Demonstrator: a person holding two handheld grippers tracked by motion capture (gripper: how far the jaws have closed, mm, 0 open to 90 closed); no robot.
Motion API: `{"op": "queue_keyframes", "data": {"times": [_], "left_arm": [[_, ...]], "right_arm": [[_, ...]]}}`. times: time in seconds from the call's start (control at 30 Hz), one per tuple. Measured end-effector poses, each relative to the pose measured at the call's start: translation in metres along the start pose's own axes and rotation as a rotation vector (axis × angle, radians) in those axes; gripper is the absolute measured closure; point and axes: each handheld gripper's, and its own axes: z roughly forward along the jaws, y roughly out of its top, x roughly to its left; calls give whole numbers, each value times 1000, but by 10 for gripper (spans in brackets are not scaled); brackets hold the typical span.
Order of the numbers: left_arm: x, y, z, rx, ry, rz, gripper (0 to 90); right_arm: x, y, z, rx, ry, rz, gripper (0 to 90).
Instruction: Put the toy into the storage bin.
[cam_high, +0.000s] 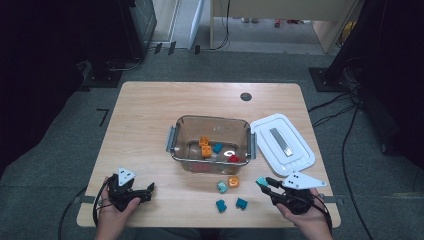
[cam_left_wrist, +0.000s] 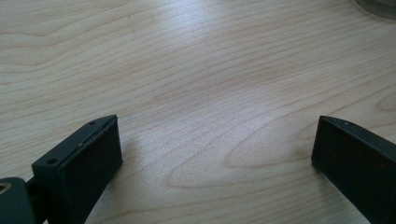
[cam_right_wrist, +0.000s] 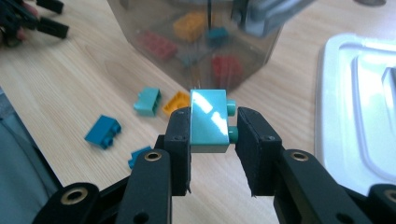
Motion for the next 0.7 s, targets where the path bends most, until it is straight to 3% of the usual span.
{"op": "queue_keyframes", "data": {"times": [0.7], "left_arm": [[0, 0, 0, 0, 0, 0, 15]], "right_arm": [[-4, 58, -17, -40, 44, -42, 678]]}}
